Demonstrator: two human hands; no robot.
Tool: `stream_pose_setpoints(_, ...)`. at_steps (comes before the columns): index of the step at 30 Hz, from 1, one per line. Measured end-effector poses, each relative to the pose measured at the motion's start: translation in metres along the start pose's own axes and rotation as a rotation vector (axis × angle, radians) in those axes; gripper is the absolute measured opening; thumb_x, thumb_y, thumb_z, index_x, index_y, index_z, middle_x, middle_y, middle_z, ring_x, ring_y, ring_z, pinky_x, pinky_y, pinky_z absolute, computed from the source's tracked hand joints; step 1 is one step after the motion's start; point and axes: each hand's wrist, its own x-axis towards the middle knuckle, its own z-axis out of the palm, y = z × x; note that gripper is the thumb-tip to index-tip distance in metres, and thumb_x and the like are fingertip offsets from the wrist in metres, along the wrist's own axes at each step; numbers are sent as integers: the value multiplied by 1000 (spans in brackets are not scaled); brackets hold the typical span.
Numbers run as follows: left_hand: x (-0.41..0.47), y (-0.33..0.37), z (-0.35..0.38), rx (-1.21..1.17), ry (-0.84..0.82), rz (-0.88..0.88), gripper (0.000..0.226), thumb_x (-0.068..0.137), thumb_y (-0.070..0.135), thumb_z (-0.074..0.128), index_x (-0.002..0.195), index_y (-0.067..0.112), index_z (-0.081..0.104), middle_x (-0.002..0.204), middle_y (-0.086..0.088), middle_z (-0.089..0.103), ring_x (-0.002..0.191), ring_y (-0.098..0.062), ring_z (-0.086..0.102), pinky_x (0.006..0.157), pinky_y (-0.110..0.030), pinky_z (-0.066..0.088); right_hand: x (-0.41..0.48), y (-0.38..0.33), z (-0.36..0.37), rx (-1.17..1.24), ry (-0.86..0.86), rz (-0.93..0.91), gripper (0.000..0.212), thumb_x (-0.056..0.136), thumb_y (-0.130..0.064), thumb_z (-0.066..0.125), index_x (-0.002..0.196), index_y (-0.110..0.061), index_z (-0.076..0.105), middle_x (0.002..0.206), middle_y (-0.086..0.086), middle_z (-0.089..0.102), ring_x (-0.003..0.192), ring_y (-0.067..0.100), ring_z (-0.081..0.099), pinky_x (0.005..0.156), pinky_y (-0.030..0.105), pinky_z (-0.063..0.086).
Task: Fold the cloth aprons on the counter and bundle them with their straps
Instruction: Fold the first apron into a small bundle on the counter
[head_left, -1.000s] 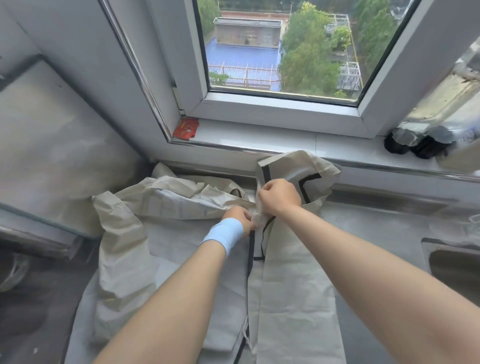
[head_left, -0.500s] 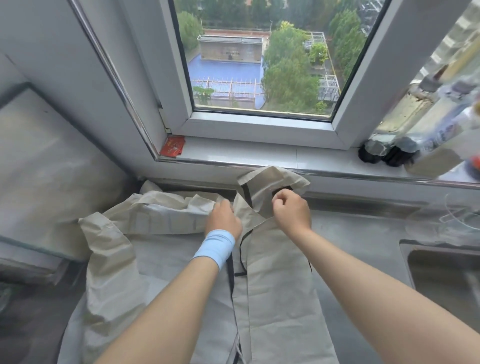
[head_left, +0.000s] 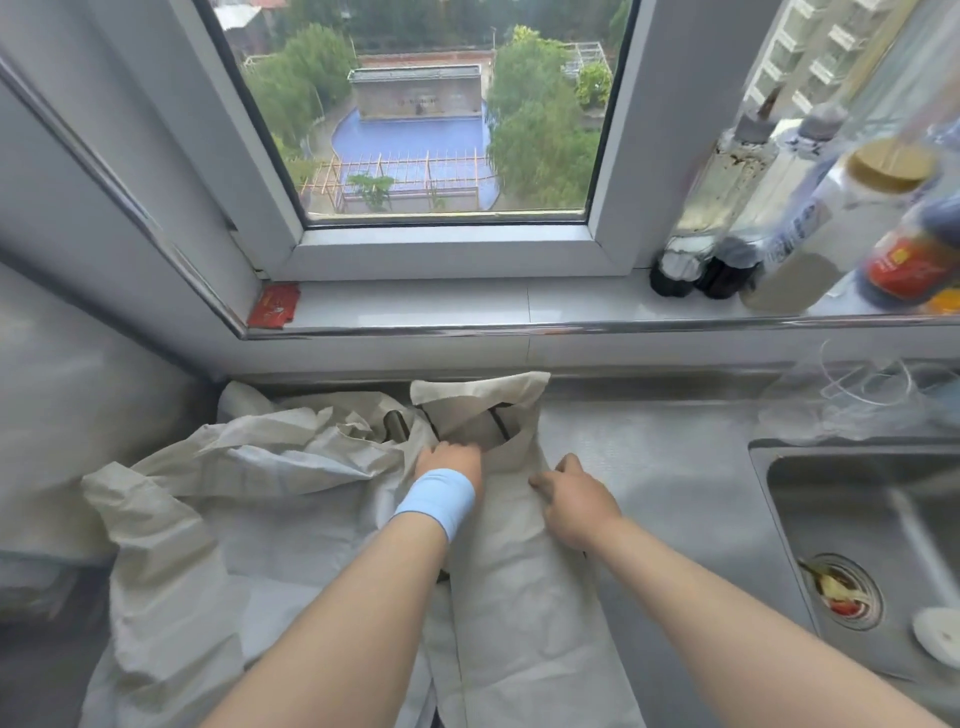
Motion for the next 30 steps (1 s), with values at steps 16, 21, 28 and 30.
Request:
stream_pose_setpoints(16, -2, 31, -75, -138, 743, 300, 47, 73, 26, 65, 118, 20, 54, 117, -3, 51, 90, -27, 55, 68, -40, 52, 38, -13, -80, 582, 365, -110, 24, 84, -26, 66, 105, -37, 62, 110, -4, 61, 100, 14, 57, 82, 28, 44)
stream_pose_setpoints(21, 4, 22, -103, -221, 406, 173, 63, 94, 35, 53, 146, 46, 19, 142, 11, 40, 99, -27, 64, 80, -40, 52, 40, -28, -107, 700, 442, -180, 2, 85, -23, 73, 84, -23, 74, 78, -12, 71, 69, -3, 60, 62, 12, 43)
stream_pose_setpoints(28, 11, 7, -131, -398, 474, 48, 24, 93, 19, 45, 106, 29, 63, 110, 1, 63, 99, -26, 59, 82, -34, 49, 29, -1, -84, 797, 102, -16, 58, 73, -16, 57, 131, -19, 59, 118, 2, 64, 105, 15, 61, 97, 34, 50)
stream_pose_setpoints(30, 10, 2, -134, -384, 473, -50, 25, 92, 17, 43, 107, 28, 60, 108, 0, 62, 93, -25, 58, 75, -32, 46, 22, 5, -74, 762, -71, -23, 60, 64, -20, 55, 122, -17, 68, 104, 0, 70, 86, 8, 65, 79, 25, 54)
